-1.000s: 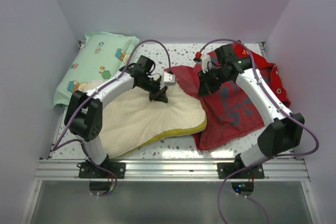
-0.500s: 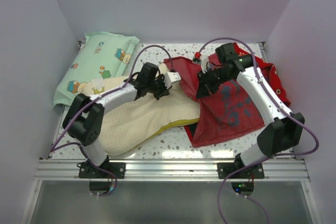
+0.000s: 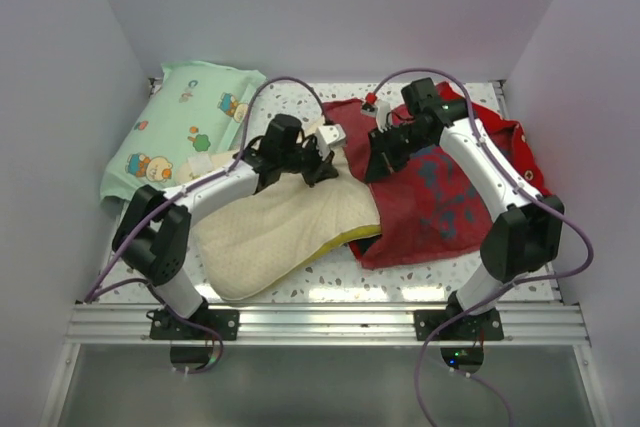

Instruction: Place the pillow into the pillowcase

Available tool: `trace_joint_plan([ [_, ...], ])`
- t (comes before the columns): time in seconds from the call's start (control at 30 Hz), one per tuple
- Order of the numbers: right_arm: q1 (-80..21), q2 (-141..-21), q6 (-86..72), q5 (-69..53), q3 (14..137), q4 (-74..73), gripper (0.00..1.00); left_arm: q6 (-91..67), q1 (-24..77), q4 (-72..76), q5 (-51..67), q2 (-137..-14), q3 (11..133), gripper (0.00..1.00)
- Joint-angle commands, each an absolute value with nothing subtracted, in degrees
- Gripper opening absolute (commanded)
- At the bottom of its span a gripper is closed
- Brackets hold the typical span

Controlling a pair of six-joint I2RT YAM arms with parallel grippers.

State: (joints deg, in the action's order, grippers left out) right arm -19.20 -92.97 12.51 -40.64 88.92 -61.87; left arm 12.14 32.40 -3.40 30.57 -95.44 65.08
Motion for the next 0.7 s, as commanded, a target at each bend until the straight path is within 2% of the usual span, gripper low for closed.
trace_joint_plan([
  [0.0, -19.69, -94.83, 6.95, -45.08, 94.39, -57.31, 0.0, 7.21, 36.64, 4.83, 37.19, -93.78, 69.43, 0.0],
  [0.13, -19.69, -94.84, 3.0, -48.42, 95.89, -54.06, 0.0, 3.79, 38.67, 7.11, 34.28, -96.23, 69.43, 0.0],
  [0.33, -19.6, -92.38, 0.44, -51.51, 90.89, -50.19, 0.0, 0.44, 40.08, 11.6, 26.02, -101.95, 69.6, 0.0],
  [0.47, -19.6, -90.53, 0.44, -50.98, 87.37, -50.54, 0.0, 1.84, 40.17, 12.04, 28.63, -102.22, 68.56, 0.0],
  [0.53, -19.6, -89.83, 1.4, -48.97, 84.4, -51.23, 0.0, 5.7, 39.9, 9.42, 31.97, -100.73, 67.51, 0.17],
  [0.57, -19.6, -89.3, 2.28, -47.82, 83.33, -51.5, 0.0, 7.45, 39.73, 5.66, 34.6, -97.76, 66.8, 0.34],
  [0.67, -19.69, -88.25, 5.09, -40.71, 79.2, -51.94, 0.0, 11.07, 37.1, -2.14, 41.79, -89.49, 62.23, 0.61],
])
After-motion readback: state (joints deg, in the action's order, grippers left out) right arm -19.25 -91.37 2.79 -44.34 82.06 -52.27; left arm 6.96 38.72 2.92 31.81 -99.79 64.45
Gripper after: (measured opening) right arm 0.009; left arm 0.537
